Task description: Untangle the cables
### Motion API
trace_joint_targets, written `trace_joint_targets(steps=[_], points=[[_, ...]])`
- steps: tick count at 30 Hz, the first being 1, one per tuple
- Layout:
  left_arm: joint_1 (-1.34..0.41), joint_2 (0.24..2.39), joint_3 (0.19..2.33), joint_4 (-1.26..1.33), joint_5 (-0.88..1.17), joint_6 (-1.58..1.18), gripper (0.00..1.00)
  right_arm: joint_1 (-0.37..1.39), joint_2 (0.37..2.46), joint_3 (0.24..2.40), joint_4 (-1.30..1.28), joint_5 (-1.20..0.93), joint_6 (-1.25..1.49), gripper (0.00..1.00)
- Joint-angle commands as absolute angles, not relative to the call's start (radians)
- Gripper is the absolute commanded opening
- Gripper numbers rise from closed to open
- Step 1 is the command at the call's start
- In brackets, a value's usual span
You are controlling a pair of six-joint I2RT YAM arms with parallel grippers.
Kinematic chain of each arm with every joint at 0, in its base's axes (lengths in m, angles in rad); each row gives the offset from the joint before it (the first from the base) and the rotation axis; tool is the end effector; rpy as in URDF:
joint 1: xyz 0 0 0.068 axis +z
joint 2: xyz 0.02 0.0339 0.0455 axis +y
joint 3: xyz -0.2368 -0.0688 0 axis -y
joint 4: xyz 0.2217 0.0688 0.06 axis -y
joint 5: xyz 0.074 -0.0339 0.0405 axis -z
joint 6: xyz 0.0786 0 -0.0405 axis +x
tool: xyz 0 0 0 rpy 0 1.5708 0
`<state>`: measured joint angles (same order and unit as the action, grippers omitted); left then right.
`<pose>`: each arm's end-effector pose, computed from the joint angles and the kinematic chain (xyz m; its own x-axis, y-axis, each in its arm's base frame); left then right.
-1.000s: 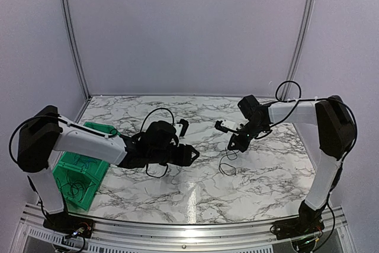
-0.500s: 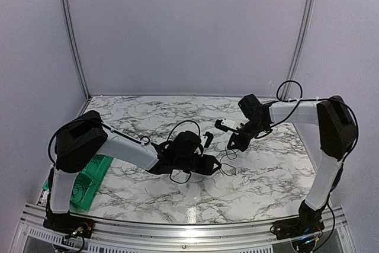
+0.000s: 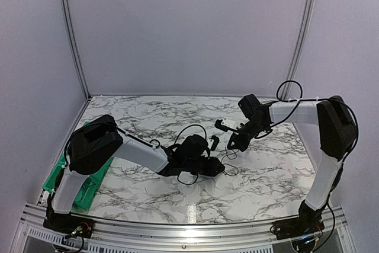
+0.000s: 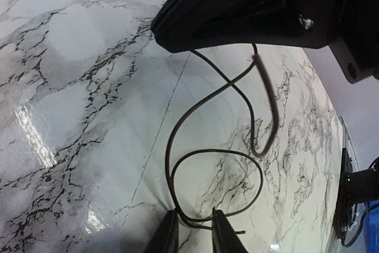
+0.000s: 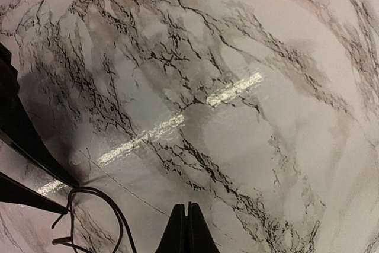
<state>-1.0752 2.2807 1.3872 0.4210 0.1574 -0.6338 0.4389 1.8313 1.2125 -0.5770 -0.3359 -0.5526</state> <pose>0.2246 -0.4413 0.0889 -0.7282 0.1172 -0.6752 0.6254 0.5166 -0.5848 0.3064 0.1725 0.1247 -0.4490 -0.7582 -0.4727 -0.8766 0.4762 0.0688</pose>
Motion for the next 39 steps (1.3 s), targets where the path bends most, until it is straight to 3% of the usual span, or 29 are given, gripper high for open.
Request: trace_joint_targets(steps=[1, 4, 10, 22, 33, 34, 37, 39], points=[[-1.08, 2.327, 1.415, 0.425, 0.149, -0.672, 0.12, 0.434, 1.806, 1.21, -0.568, -0.344, -0.544, 0.0], [-1.077, 2.332, 1.415, 0.425, 0.124, -0.693, 0.0, 0.433, 1.804, 1.209, -0.565, -0.339, -0.542, 0.0], [-1.077, 2.251, 1.338, 0.425, 0.099, -0.674, 0.0, 0.423, 1.796, 1.204, -0.539, -0.283, -0.513, 0.0], [-1.086, 1.93, 0.938, 0.425, 0.066, -0.662, 0.0, 0.323, 1.775, 1.194, -0.507, -0.244, -0.477, 0.0], [-1.086, 1.801, 0.848, 0.425, -0.007, -0.623, 0.0, 0.323, 1.81, 1.206, -0.535, -0.303, -0.482, 0.0], [-1.086, 1.8, 0.853, 0.425, -0.031, -0.616, 0.01, 0.323, 1.808, 1.208, -0.54, -0.326, -0.484, 0.0], [-1.087, 1.807, 0.895, 0.426, -0.095, -0.572, 0.31, 0.323, 1.79, 1.209, -0.547, -0.4, -0.495, 0.0], [-1.086, 1.826, 0.942, 0.435, -0.129, -0.54, 0.42, 0.323, 1.779, 1.207, -0.554, -0.452, -0.506, 0.0]])
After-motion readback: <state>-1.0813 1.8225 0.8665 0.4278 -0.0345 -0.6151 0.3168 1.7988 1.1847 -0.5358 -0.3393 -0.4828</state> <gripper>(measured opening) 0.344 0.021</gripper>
